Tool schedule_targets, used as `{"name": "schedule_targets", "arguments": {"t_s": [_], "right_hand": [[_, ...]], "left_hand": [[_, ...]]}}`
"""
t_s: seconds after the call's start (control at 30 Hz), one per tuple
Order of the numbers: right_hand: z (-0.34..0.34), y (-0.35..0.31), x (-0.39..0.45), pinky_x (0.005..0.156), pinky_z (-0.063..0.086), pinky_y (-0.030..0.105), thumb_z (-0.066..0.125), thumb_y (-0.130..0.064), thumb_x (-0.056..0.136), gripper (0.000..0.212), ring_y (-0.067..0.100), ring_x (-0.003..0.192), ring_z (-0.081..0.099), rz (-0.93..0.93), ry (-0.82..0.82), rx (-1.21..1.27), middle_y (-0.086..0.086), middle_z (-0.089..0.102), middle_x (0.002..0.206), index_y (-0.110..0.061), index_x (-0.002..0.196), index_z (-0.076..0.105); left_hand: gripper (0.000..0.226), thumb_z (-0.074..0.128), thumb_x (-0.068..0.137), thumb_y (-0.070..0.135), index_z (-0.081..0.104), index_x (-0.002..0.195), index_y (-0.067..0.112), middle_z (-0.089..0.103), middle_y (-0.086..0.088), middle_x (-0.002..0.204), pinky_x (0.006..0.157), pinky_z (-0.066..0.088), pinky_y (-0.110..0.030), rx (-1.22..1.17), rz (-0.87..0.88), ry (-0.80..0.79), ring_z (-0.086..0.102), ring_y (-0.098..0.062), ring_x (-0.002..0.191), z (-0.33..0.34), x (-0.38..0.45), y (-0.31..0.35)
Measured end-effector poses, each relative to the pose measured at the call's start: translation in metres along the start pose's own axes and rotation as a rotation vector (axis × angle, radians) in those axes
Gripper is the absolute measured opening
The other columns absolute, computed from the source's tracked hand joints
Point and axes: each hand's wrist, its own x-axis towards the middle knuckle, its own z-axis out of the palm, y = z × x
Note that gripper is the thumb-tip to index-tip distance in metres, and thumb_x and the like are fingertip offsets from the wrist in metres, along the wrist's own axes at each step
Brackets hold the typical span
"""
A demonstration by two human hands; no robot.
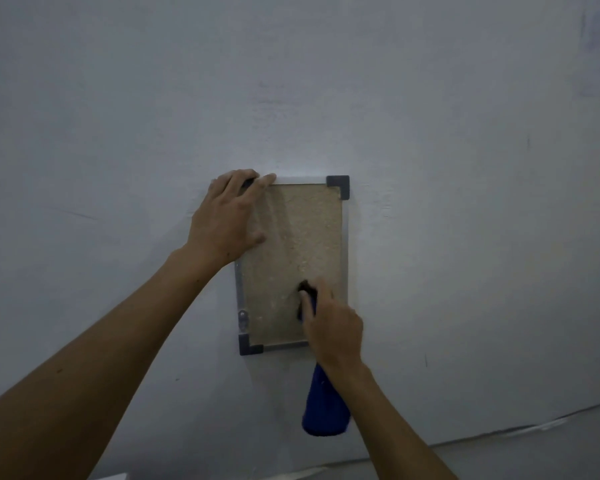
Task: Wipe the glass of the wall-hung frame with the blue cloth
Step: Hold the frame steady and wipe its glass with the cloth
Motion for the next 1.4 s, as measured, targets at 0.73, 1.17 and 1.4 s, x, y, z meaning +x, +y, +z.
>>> {"name": "schedule_targets", "arguments": {"t_s": [0.73, 1.17, 1.4], "right_hand": [[0.000, -0.001, -0.003, 0.053, 0.053, 0.033, 0.045, -0.039, 0.103, 0.022, 0.016, 0.062, 0.060, 0.053, -0.046, 0.021, -0.001, 0.065, 0.080, -0.020, 0.104, 0.056], [-0.013, 0.020, 0.010, 0.053, 0.053, 0.034, 0.047, -0.038, 0.103, 0.023, 0.021, 0.062, 0.061, 0.109, 0.031, 0.058, 0.003, 0.066, 0.080, -0.016, 0.102, 0.054], [-0.007, 0.017, 0.003, 0.050, 0.050, 0.034, 0.047, -0.035, 0.103, 0.020, 0.018, 0.060, 0.058, -0.074, -0.055, 0.047, 0.000, 0.062, 0.079, -0.017, 0.100, 0.054]], "left_hand": [[0.097, 0.084, 0.071, 0.035, 0.032, 0.152, 0.027, 0.036, -0.002, 0.148, 0.108, 0.040, -0.042, 0.000, -0.007, -0.007, 0.028, -0.026, 0.140, -0.001, -0.001, 0.000], [0.097, 0.084, 0.071, 0.036, 0.032, 0.152, 0.028, 0.036, -0.002, 0.148, 0.107, 0.041, -0.042, 0.004, -0.010, -0.006, 0.029, -0.026, 0.139, 0.000, 0.000, 0.001], [0.096, 0.083, 0.071, 0.036, 0.031, 0.152, 0.029, 0.035, -0.001, 0.148, 0.105, 0.043, -0.042, 0.001, -0.009, -0.018, 0.028, -0.025, 0.140, -0.002, 0.001, 0.001]]}}
